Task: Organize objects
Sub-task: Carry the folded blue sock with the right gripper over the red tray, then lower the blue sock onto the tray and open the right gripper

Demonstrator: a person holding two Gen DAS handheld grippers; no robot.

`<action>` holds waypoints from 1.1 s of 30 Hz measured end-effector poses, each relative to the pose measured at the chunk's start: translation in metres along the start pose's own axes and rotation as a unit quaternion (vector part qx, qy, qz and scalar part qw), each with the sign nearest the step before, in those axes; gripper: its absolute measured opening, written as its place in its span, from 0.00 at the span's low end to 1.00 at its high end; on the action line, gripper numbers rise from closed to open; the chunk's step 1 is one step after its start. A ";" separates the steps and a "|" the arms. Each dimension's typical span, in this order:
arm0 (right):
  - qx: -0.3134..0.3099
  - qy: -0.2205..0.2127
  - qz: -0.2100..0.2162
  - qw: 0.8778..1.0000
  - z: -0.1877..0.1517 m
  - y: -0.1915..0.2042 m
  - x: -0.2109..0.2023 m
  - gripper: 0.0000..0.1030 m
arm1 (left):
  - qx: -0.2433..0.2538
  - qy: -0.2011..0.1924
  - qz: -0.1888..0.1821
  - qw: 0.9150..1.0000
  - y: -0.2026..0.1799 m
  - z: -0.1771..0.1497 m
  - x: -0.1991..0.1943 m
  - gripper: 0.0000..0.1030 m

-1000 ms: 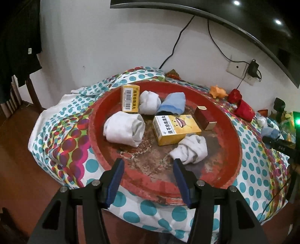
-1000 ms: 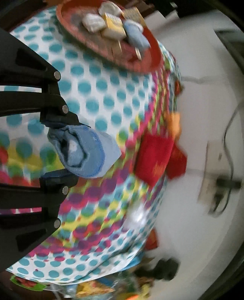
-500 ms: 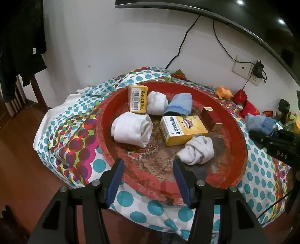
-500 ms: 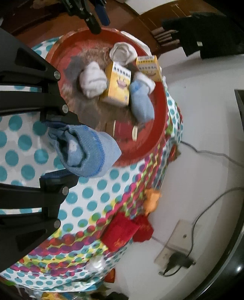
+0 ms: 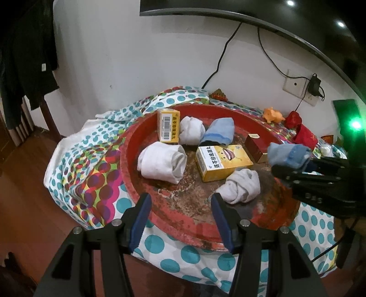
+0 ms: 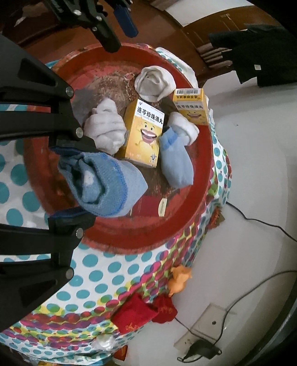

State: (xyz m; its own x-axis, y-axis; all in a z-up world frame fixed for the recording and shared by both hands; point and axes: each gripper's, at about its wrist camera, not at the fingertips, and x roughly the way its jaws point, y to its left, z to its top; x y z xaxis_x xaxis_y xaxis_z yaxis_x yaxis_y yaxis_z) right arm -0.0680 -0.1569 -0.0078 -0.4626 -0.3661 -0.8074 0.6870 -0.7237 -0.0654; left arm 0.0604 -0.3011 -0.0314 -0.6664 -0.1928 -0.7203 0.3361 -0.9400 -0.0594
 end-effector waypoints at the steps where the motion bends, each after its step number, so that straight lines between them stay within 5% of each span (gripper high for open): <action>1: -0.001 0.003 -0.002 1.000 0.001 0.002 0.004 0.34 | 0.003 0.001 0.003 1.000 -0.001 0.000 0.000 0.54; 21: 0.002 0.022 -0.020 1.000 0.014 0.011 0.043 0.37 | 0.009 0.008 0.002 1.000 -0.004 -0.002 0.003 0.54; 27: -0.002 0.005 -0.021 1.000 0.011 0.011 0.031 0.54 | 0.010 0.011 -0.006 1.000 -0.007 -0.002 0.003 0.54; 33: 0.003 -0.010 -0.019 1.000 0.007 0.004 0.013 0.57 | 0.011 0.013 -0.002 1.000 -0.009 -0.003 0.005 0.54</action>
State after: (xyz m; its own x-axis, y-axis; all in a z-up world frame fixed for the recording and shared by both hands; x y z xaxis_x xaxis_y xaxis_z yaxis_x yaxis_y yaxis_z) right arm -0.0750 -0.1682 -0.0142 -0.4989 -0.3504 -0.7927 0.6658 -0.7404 -0.0917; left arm 0.0564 -0.2926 -0.0364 -0.6493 -0.1826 -0.7383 0.3187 -0.9467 -0.0462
